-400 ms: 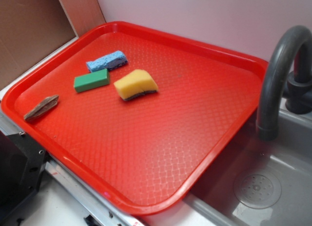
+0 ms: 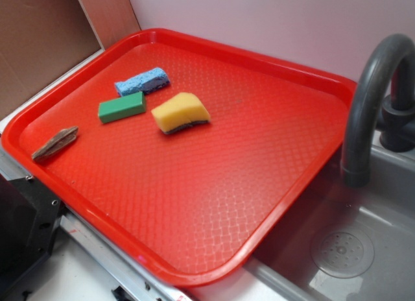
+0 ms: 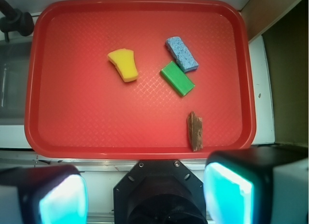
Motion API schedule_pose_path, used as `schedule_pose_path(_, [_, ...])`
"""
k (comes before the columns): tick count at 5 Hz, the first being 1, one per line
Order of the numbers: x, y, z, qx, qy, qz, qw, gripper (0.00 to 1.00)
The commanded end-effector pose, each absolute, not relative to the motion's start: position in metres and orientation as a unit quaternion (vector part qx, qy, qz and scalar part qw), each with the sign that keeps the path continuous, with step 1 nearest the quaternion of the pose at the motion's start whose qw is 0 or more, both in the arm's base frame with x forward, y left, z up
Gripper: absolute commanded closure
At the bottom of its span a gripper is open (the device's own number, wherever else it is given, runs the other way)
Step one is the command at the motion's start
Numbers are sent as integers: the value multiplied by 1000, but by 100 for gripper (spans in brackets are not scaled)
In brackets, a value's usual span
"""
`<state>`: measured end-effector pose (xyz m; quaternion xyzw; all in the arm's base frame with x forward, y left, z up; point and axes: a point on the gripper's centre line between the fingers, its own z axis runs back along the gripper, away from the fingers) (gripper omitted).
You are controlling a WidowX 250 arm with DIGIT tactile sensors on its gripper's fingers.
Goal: Grab the wood chip.
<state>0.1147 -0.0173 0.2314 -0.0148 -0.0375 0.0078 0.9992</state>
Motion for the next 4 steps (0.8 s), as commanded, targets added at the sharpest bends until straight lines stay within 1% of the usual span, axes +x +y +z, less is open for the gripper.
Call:
schedule_pose_path(1, [143, 32, 205, 6, -75, 52, 996, 0])
schedule_pose_path(2, [152, 53, 187, 21, -85, 55, 995, 0])
schedule_pose_path(3, [156, 68, 162, 14, -74, 41, 996, 0])
schedule_pose_path(4, [163, 79, 139, 15, -60, 33, 998, 0])
